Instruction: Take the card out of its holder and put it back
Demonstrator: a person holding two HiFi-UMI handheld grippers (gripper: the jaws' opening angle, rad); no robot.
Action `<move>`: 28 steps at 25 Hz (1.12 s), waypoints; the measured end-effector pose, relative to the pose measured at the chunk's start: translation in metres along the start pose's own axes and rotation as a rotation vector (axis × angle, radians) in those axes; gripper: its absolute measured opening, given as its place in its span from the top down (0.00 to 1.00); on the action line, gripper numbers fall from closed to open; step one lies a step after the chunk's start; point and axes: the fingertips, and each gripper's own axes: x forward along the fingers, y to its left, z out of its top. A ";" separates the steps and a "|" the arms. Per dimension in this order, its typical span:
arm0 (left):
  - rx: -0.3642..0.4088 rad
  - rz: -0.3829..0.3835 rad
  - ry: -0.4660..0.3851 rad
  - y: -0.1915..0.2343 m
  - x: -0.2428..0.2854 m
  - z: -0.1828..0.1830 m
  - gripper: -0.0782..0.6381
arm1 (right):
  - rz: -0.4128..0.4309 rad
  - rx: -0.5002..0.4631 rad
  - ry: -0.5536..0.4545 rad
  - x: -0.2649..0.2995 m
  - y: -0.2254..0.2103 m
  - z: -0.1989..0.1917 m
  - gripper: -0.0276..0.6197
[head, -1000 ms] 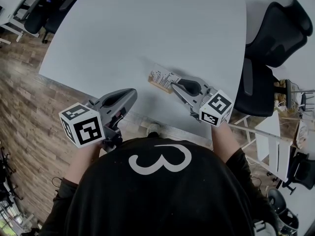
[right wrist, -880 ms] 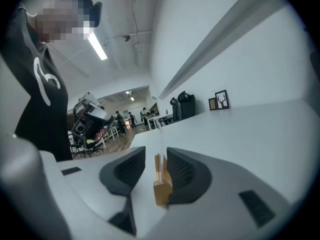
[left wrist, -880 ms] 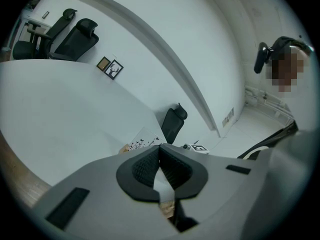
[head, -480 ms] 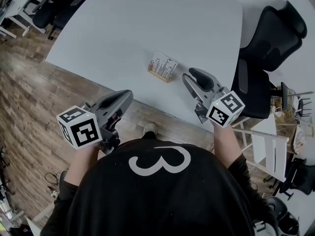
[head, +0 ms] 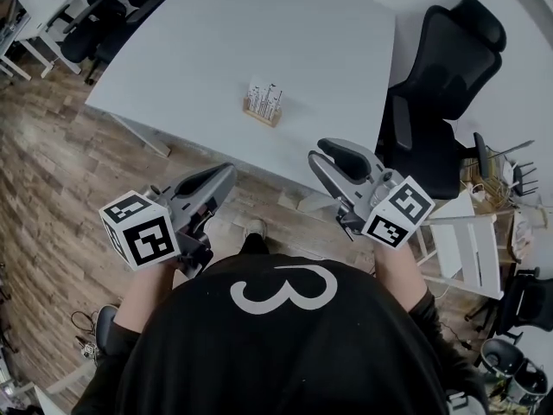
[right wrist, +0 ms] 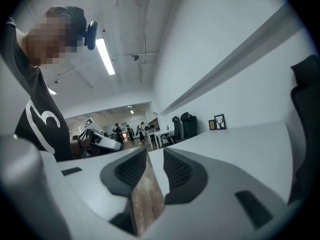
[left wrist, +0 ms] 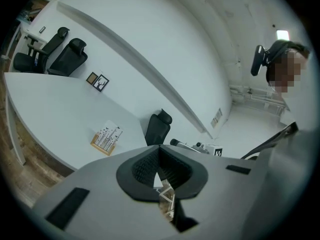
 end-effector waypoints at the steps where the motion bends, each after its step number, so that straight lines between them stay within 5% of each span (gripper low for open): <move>1: 0.011 -0.008 -0.006 -0.010 -0.002 -0.002 0.88 | 0.007 0.016 -0.007 -0.008 0.009 0.003 0.79; 13: 0.112 -0.078 -0.080 -0.109 -0.032 -0.034 0.88 | 0.125 0.077 -0.043 -0.088 0.102 0.008 0.94; 28: 0.169 -0.112 -0.069 -0.160 -0.038 -0.057 0.88 | 0.150 0.075 -0.077 -0.127 0.147 0.007 0.94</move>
